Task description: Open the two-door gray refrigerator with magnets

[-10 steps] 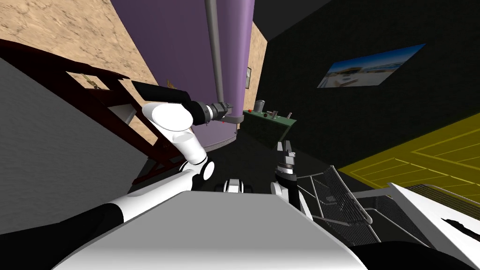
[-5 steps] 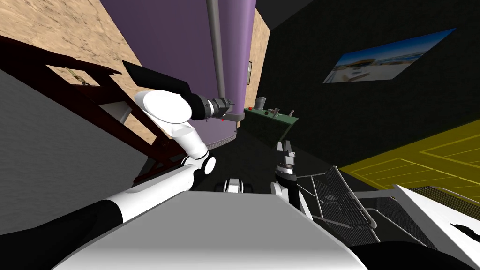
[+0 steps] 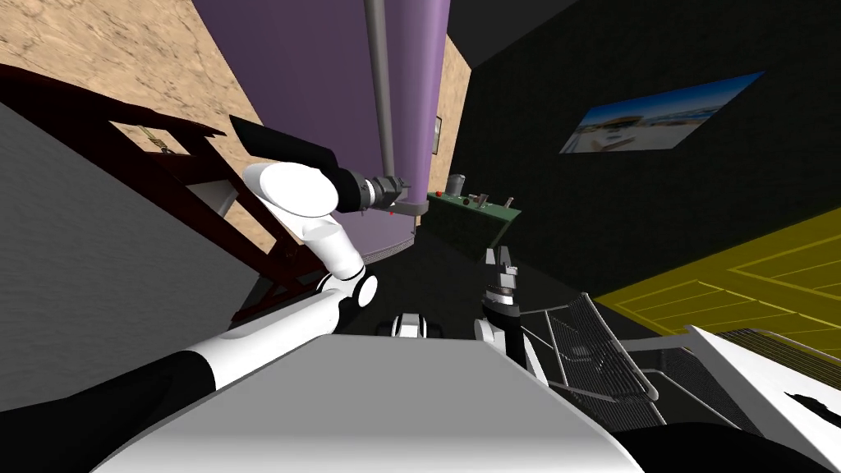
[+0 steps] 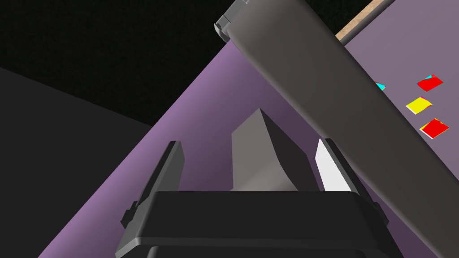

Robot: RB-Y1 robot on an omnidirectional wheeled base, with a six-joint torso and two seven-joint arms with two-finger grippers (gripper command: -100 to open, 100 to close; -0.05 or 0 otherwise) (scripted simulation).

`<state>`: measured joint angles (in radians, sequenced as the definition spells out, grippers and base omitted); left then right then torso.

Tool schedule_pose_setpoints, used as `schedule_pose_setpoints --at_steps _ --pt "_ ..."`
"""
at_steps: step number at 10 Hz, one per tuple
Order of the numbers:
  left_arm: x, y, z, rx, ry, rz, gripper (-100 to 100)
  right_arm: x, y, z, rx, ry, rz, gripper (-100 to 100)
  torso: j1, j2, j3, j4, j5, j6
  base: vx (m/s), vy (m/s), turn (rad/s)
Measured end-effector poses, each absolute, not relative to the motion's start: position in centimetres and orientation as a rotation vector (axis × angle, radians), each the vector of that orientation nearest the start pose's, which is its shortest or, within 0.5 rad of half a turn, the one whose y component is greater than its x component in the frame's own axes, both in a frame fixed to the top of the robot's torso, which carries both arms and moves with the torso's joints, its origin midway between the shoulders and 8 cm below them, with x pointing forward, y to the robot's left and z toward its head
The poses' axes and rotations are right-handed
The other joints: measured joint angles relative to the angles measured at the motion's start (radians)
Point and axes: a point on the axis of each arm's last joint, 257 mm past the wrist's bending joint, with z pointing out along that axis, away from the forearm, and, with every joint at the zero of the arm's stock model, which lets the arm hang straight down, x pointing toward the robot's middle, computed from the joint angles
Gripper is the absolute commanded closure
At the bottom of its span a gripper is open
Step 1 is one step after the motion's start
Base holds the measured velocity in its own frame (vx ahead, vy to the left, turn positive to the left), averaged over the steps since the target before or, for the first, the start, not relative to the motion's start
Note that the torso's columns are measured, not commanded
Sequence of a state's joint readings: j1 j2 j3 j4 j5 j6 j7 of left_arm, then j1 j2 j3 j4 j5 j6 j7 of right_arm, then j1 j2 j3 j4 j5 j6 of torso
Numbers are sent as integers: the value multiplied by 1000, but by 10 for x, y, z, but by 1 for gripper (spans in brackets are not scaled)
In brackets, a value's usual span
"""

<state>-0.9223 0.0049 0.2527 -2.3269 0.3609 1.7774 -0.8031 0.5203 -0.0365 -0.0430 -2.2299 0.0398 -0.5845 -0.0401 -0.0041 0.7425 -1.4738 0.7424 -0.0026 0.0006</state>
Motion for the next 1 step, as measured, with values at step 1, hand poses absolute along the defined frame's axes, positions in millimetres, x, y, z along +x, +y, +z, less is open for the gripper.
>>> schedule_pose_setpoints --at_steps 1 --pt "474 83 144 -302 1784 -939 0 337 -286 12 601 646 1273 0 0 -1 0 -1 0 0 0 0 0"
